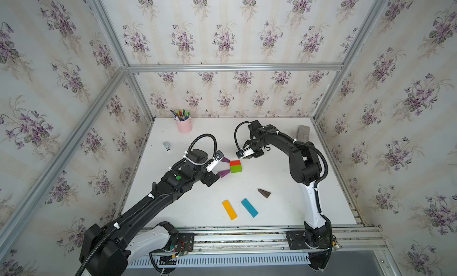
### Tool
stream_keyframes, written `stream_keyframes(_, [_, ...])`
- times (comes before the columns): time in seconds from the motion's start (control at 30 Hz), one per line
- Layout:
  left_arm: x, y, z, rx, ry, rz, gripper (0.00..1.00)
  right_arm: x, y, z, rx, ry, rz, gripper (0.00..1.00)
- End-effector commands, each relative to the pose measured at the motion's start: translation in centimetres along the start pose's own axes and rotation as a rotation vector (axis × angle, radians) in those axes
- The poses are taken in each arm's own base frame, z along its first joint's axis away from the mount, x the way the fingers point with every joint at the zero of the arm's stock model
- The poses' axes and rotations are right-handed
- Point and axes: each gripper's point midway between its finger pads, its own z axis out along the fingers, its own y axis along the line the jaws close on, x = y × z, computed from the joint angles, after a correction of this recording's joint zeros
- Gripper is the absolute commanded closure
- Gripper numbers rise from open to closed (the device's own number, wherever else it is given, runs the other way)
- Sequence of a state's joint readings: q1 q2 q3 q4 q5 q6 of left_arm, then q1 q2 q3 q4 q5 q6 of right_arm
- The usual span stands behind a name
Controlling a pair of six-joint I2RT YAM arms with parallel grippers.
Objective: Assemble a small pinwheel with building blocks
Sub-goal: Assemble the building block at the center of the board.
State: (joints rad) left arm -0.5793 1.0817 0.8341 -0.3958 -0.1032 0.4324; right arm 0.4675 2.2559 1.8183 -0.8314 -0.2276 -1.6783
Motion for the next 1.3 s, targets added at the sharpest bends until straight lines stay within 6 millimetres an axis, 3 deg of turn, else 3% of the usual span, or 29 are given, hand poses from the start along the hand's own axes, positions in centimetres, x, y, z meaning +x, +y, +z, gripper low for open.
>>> stream_keyframes(0.0, [-0.8,0.4,-0.2,-0.015,-0.032,-0.012,0.0,-0.1,0.5,-0.2,-0.014,0.007,-0.023,0.78])
stream_keyframes(0.67, [-0.7,0.7,-0.1,-0.031,-0.024,-0.007,0.0,-1.6,0.3,-0.2,-0.013,-0.047,-0.033,0.78])
stream_keyframes(1.27, [-0.7,0.6,-0.1,-0.024,-0.025,-0.007,0.0,-0.9,0.4,0.3,-0.015,-0.013,-0.027,0.76])
